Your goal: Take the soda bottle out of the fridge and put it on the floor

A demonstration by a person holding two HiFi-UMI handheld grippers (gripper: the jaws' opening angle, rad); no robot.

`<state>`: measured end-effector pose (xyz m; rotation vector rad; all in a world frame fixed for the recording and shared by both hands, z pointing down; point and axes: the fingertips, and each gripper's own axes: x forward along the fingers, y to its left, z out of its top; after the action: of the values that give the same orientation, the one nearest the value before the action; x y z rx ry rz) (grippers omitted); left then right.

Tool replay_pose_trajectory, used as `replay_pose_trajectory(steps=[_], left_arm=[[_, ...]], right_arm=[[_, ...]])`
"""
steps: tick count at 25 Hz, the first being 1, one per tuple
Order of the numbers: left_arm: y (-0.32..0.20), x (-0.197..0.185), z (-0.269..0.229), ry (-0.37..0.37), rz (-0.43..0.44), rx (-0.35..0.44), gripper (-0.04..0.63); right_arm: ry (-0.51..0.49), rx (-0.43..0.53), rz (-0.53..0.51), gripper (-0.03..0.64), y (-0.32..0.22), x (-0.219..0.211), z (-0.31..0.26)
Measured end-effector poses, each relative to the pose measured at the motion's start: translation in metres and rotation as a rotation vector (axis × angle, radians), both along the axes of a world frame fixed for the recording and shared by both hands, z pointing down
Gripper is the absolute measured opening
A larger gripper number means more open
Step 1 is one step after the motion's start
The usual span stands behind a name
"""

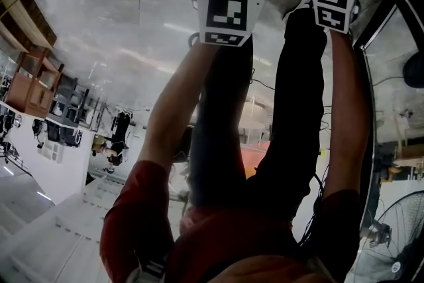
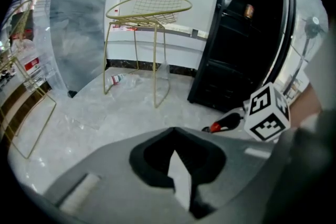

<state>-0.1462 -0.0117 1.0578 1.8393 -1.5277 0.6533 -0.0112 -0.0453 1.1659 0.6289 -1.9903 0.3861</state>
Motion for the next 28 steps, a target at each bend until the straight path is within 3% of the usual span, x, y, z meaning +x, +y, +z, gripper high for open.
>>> replay_pose_trajectory(steps=[17, 28], left_arm=[[0.001, 0.021, -0.003, 0.009, 0.048, 0.015, -0.002], [0.009, 0.021, -0.017, -0.002, 0.073, 0.003, 0.0]], right_arm=[[0.087, -0.093, 0.005, 0.138, 0.016, 0.012, 0.021], [0.043, -0.222, 0.167, 0.147, 0.031, 0.019, 0.013]])
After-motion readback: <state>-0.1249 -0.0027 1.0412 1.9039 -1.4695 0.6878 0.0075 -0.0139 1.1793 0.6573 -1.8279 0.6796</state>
